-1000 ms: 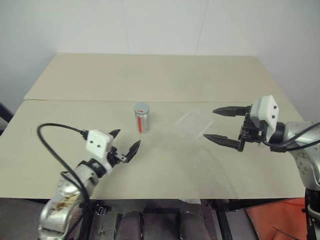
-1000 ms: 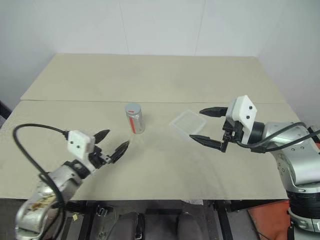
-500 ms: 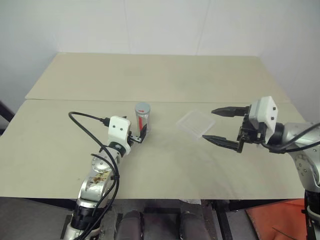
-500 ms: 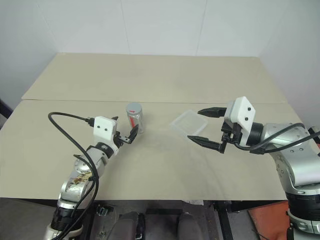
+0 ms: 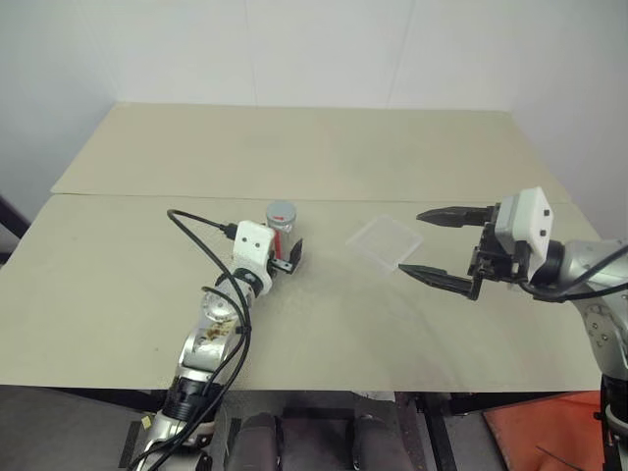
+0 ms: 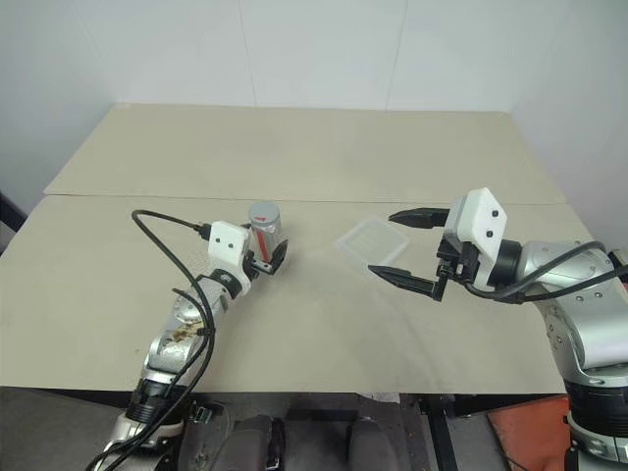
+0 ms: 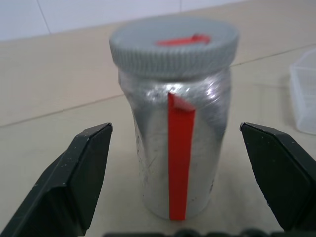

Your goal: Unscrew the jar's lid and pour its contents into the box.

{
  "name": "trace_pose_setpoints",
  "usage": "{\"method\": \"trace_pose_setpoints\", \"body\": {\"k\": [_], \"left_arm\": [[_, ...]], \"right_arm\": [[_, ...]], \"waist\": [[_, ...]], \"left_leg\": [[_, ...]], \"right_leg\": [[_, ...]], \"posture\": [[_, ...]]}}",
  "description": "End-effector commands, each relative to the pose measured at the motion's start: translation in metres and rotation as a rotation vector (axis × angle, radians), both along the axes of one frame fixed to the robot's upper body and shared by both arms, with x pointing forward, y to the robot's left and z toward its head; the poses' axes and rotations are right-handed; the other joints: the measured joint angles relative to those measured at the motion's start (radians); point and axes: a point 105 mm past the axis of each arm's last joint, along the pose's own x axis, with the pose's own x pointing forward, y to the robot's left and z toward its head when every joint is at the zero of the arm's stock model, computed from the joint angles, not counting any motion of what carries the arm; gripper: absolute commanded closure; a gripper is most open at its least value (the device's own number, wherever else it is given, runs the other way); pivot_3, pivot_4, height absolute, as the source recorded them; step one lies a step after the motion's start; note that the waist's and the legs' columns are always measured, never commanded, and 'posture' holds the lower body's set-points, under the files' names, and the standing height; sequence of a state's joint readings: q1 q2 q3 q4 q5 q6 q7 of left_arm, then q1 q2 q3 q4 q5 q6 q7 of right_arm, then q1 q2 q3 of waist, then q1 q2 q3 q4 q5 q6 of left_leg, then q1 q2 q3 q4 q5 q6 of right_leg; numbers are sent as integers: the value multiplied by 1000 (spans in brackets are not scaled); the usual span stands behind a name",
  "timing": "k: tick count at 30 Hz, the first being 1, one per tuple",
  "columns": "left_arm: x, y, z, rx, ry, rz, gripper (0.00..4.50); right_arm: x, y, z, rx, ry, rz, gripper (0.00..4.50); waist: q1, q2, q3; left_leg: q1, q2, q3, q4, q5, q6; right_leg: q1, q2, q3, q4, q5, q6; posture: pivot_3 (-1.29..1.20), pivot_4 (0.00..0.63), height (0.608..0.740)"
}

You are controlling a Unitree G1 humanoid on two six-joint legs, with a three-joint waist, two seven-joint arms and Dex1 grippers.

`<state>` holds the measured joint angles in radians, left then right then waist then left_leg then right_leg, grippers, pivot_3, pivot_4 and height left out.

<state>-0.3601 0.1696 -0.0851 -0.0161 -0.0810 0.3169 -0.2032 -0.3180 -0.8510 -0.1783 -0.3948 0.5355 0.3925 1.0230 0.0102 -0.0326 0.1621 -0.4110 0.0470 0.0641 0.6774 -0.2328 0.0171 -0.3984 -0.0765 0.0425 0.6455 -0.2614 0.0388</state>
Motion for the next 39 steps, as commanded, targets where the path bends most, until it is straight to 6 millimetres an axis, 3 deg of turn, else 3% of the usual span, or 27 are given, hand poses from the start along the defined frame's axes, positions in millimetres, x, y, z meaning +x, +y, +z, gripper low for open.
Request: {"method": "trace_pose_setpoints", "body": {"k": [1, 8, 17, 20, 26, 33, 39], "left_arm": [[8, -4, 11, -10, -50, -1, 0], [21, -13, 11, -33, -77, 12, 0], [20, -11, 5, -78, -76, 70, 0], [19, -11, 3, -84, -69, 76, 593], [18, -14, -3, -78, -41, 62, 2447], [18, -11, -2, -62, -36, 45, 2498], [5, 8, 35, 6, -24, -233, 2498]], "right_arm": [[-7, 1, 16, 8, -75, 20, 38], [-10, 1, 16, 5, -76, 27, 38], [-13, 2, 17, 0, -74, 33, 38], [-14, 2, 17, -1, -72, 35, 0], [-15, 4, 18, 6, -71, 42, 0], [-12, 7, 16, 20, -66, 45, 0], [0, 15, 20, 49, -70, 54, 0]], "waist": [[0, 0, 0], [1, 0, 0], [0, 0, 0], [1, 0, 0], [1, 0, 0], [0, 0, 0], [-18, 0, 0]], "left_leg": [[0, 0, 0, 0, 0, 0], [-1, 0, 0, 0, 0, 0], [-2, 0, -1, 0, 0, 0], [-2, -1, -1, 0, 0, 0], [-2, -1, -2, 0, 0, 0], [-2, -1, -1, 0, 0, 0], [-2, 0, -1, 0, 0, 0]], "right_leg": [[0, 0, 0, 0, 0, 0], [0, 0, 0, 0, 0, 0], [-1, 0, 0, 0, 0, 1], [-1, 0, 0, 0, 0, 1], [-1, 0, 0, 0, 0, 1], [-1, 0, 0, 0, 0, 1], [-2, 1, 0, 1, 0, 1]], "posture": [[0, 150, 740], [0, 150, 740], [0, 150, 740], [0, 150, 740], [0, 150, 740], [0, 150, 740], [0, 150, 740]]}}
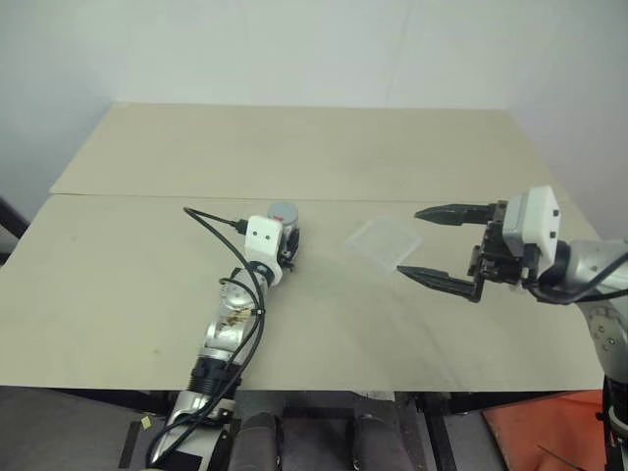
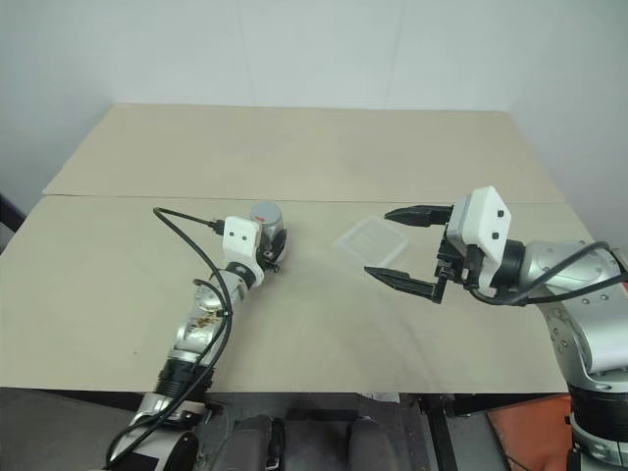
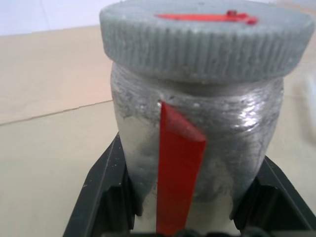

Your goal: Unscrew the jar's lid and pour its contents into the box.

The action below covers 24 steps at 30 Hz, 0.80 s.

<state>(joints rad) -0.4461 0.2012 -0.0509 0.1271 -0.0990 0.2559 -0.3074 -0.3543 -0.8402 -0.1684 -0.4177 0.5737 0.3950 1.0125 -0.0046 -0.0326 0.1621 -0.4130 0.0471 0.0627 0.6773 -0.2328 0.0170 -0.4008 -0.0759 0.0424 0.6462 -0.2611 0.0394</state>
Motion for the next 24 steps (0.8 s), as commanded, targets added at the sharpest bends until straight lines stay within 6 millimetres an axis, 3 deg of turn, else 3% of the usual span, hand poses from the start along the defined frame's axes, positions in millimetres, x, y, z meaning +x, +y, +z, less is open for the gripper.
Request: {"method": "trace_pose_setpoints", "body": {"k": [1, 5, 10, 16, 24], "left_arm": [[-16, 9, 42, -8, 10, -229, 2498], [-39, 24, 74, 7, 88, -449, 2498], [-58, 25, 101, -33, 72, -646, 2498], [-75, 3, 100, -14, 38, -890, 2498], [-63, -11, 100, 73, -7, -1001, 2498]], "right_arm": [[6, 7, 10, 29, -35, 13, 0], [13, 21, 19, 100, -13, 47, 0], [17, 58, 42, 230, 107, 119, 0], [18, 89, 66, 259, 177, 176, 0], [18, 115, 72, 198, 297, 211, 0]], "waist": [[-9, 0, 0], [-10, 0, 0], [-8, 1, 0], [-4, 1, 1], [-7, 1, 1]], "left_leg": [[-1, 0, 0, 0, 0, 0], [-3, 1, 0, 0, 0, -1], [-2, 1, 0, 0, 0, -1], [-4, 1, 2, 0, 0, 0], [-4, 1, 6, 0, 0, 0]], "right_leg": [[-1, 0, 0, 0, 0, 0], [-3, 0, 0, 1, 0, 0], [-3, 0, 0, 1, 0, 0], [-4, -1, -1, 0, 0, 0], [-4, 0, -1, 1, 0, 0]], "posture": [[0, 150, 740], [0, 150, 740], [0, 150, 740], [0, 150, 740], [0, 150, 740]]}}
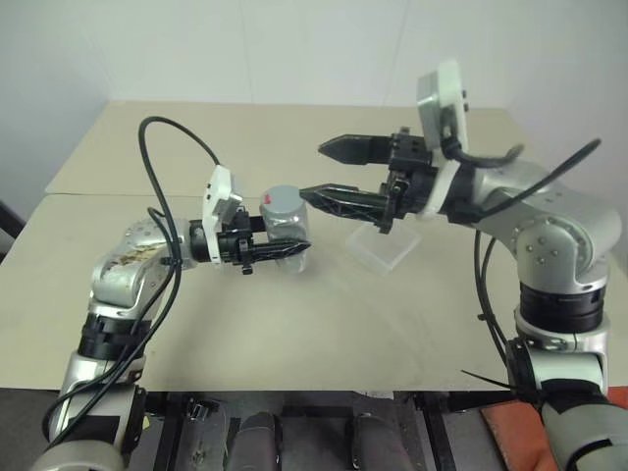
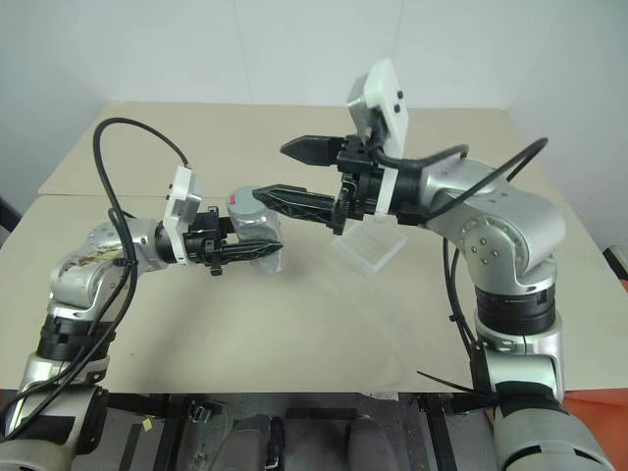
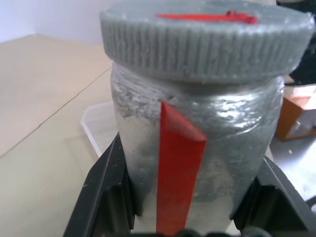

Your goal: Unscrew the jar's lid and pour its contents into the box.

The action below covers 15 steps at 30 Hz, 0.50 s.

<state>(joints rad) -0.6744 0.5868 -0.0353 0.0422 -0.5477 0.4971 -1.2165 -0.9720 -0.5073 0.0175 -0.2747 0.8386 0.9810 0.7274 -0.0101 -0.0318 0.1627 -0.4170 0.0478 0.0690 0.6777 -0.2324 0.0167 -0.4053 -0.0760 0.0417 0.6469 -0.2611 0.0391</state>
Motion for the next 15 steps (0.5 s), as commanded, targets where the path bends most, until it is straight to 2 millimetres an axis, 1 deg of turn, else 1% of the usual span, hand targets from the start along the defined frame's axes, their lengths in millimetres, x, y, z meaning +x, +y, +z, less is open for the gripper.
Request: {"method": "trace_pose_setpoints", "body": {"k": [1, 4, 8, 15], "left_arm": [[1, -5, 10, 17, -73, -60, 2498], [3, -7, 11, 29, -88, -75, 2498], [4, -9, 12, 18, -94, -80, 2498], [3, -10, 11, 26, -96, -92, 2498]], "right_arm": [[-1, 8, 0, -49, 0, -5, 0], [3, 14, -7, -96, -20, -37, 0], [11, 20, -16, -141, -41, -96, 0], [13, 23, -19, -135, -49, -111, 0]], "waist": [[-2, 0, 0], [-3, 0, 0], [-3, 0, 0], [-3, 0, 0]], "left_leg": [[0, 0, 0, 0, 0, 0], [-5, 0, 0, 1, 0, 0], [-14, 0, 0, 3, 0, 0], [-17, 0, -1, 3, 0, 0]], "right_leg": [[0, 0, 0, 0, 0, 0], [-4, 0, 0, 0, 0, 0], [-15, 0, 0, 3, 0, 0], [-17, 0, 0, 3, 0, 0]], "posture": [[0, 150, 740], [0, 150, 740], [0, 150, 740], [0, 150, 740]]}}
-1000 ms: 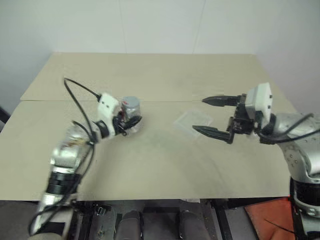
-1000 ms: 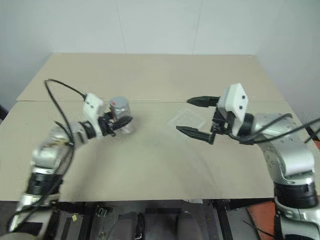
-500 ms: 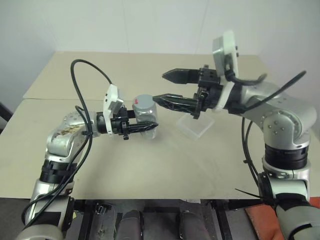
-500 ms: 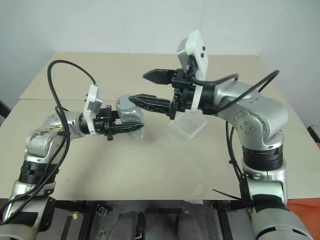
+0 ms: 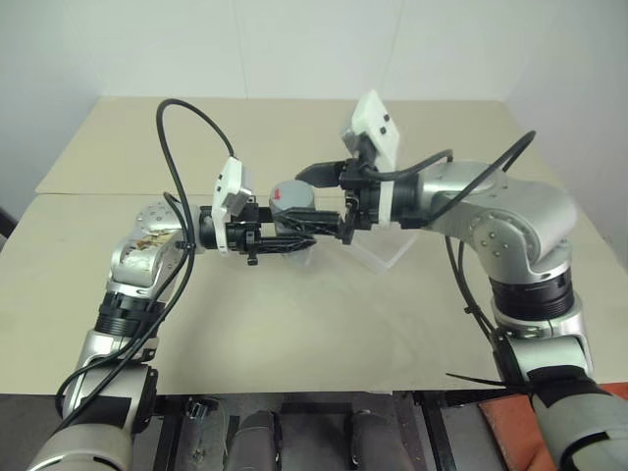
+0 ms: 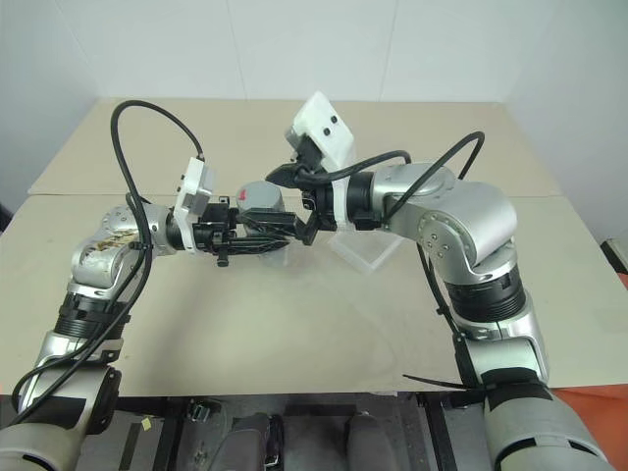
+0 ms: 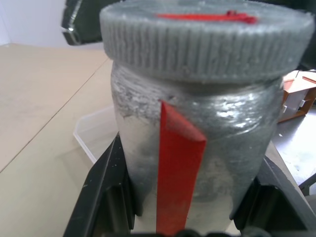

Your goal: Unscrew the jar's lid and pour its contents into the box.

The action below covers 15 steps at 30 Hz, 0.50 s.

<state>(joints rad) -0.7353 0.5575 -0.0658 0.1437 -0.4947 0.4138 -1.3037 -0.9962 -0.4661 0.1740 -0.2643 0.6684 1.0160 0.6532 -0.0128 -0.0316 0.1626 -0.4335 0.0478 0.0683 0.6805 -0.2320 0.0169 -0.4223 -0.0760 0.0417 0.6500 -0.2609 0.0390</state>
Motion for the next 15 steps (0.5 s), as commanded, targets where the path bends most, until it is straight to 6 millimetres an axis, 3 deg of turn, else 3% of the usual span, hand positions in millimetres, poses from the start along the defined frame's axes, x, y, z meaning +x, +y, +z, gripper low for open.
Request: {"method": "trace_pose_setpoints", "body": {"k": [1, 9, 12, 15], "left_arm": [[-2, -3, 11, 1, -58, -24, 2498], [-3, -2, 9, 4, -54, -24, 2498], [-4, -2, 8, 4, -54, -25, 2498], [-4, -2, 10, 7, -59, -28, 2498]], "right_arm": [[-5, 1, 13, 35, -55, 14, 0], [-8, 1, 14, 46, -55, 39, 0], [-9, 2, 13, 51, -47, 56, 582], [-8, 1, 11, 67, -41, 60, 1568]], "waist": [[0, 0, 0], [0, 0, 0], [0, 0, 0], [0, 0, 0]], "left_leg": [[0, 0, 0, 0, 0, 0], [0, 0, 0, 0, 0, 0], [0, 0, 0, 0, 0, 0], [0, 0, 0, 0, 0, 0]], "right_leg": [[0, 0, 0, 0, 0, 0], [0, 0, 0, 0, 0, 0], [0, 0, 0, 0, 0, 0], [0, 0, 0, 0, 0, 0]], "posture": [[0, 150, 740], [0, 150, 740], [0, 150, 740], [0, 150, 740]]}}
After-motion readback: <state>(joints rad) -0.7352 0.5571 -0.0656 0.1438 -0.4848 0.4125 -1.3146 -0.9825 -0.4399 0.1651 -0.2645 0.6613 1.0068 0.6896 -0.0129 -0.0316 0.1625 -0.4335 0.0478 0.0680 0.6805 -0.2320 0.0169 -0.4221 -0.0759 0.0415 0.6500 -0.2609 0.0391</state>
